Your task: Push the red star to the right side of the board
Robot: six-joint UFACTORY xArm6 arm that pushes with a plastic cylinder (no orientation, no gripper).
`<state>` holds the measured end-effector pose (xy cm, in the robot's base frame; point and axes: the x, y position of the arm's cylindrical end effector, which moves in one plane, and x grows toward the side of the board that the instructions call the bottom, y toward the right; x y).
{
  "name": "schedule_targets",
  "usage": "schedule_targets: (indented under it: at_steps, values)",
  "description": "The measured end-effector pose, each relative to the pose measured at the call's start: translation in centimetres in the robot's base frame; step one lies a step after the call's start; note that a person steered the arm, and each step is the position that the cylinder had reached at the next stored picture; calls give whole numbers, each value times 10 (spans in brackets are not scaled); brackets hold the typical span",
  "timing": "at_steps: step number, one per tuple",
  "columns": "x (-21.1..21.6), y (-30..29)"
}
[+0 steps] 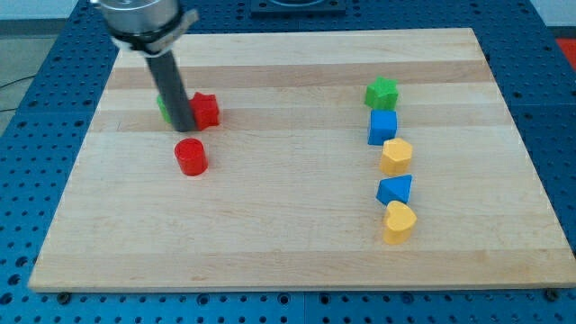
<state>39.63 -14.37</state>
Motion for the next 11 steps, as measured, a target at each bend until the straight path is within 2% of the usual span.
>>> schedule_targets:
  at_steps: [1, 2, 4, 5, 6, 8, 9, 11]
  values:
    - [-23, 50]
    - [-72, 53]
    - [-54, -25]
    - [-113, -31]
    - [-111, -6]
    - [-73, 85]
    - [-58, 67]
    - [-95, 146]
